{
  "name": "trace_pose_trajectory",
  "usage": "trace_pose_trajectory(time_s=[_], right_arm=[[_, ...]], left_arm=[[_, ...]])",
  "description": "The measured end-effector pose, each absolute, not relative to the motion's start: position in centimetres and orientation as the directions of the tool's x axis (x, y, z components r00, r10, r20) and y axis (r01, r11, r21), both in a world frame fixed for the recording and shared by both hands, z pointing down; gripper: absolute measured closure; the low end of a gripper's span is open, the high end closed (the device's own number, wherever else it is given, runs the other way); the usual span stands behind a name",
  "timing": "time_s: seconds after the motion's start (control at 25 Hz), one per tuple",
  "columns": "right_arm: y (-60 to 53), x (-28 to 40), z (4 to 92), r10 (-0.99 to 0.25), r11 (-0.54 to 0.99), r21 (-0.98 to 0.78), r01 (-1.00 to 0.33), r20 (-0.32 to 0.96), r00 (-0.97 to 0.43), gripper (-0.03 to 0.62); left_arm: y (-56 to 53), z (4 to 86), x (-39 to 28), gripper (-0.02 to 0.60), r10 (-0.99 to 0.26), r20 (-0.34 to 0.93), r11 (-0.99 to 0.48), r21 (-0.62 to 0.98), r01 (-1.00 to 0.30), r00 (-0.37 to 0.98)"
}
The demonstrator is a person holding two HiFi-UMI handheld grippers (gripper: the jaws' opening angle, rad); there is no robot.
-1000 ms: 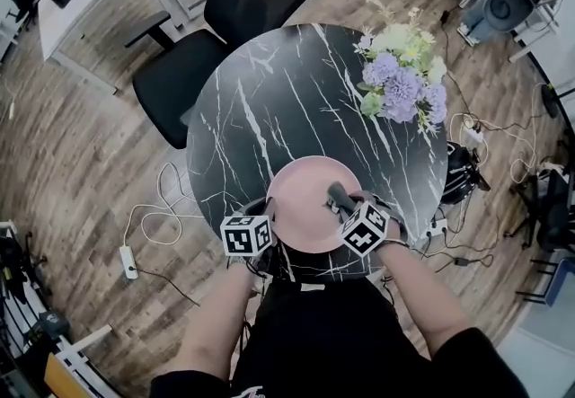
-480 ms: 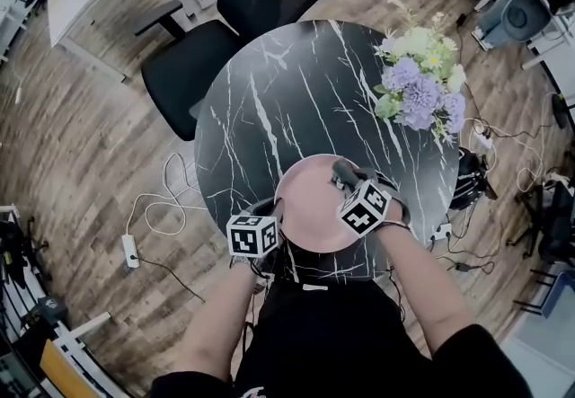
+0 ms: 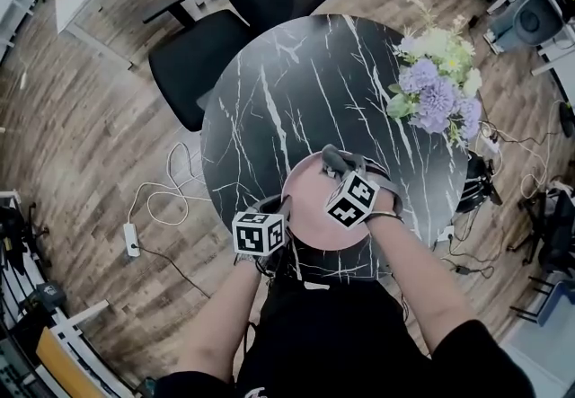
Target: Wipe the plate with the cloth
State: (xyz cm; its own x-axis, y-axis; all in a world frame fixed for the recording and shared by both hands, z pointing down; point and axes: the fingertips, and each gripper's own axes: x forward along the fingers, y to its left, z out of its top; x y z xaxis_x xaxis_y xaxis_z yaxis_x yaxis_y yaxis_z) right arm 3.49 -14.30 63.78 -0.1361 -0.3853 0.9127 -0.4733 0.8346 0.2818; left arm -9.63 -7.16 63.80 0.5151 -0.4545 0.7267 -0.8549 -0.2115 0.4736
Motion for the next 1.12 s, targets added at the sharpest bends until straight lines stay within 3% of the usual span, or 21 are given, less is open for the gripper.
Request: trace_pose_trajectory(time_s=[0.64,1.12], right_arm=[[-11.6,-3.8,63.9,-0.378,0.898,0.285,-0.334,0.889,-0.257,0.490],[-7.3,-5.6,63.1,-0.243,0.862,-0.017,-0.507,0.863,-0.443,0.490]], left_arm=[[-7.2,63.8,-9.9,0.541,-0.493,0.727,-0.172,0.457,-0.873,0.478],[-7.1,63.8,-10.1,0.548,-0.531,0.720,-0.097,0.473,-0.876,0.447]])
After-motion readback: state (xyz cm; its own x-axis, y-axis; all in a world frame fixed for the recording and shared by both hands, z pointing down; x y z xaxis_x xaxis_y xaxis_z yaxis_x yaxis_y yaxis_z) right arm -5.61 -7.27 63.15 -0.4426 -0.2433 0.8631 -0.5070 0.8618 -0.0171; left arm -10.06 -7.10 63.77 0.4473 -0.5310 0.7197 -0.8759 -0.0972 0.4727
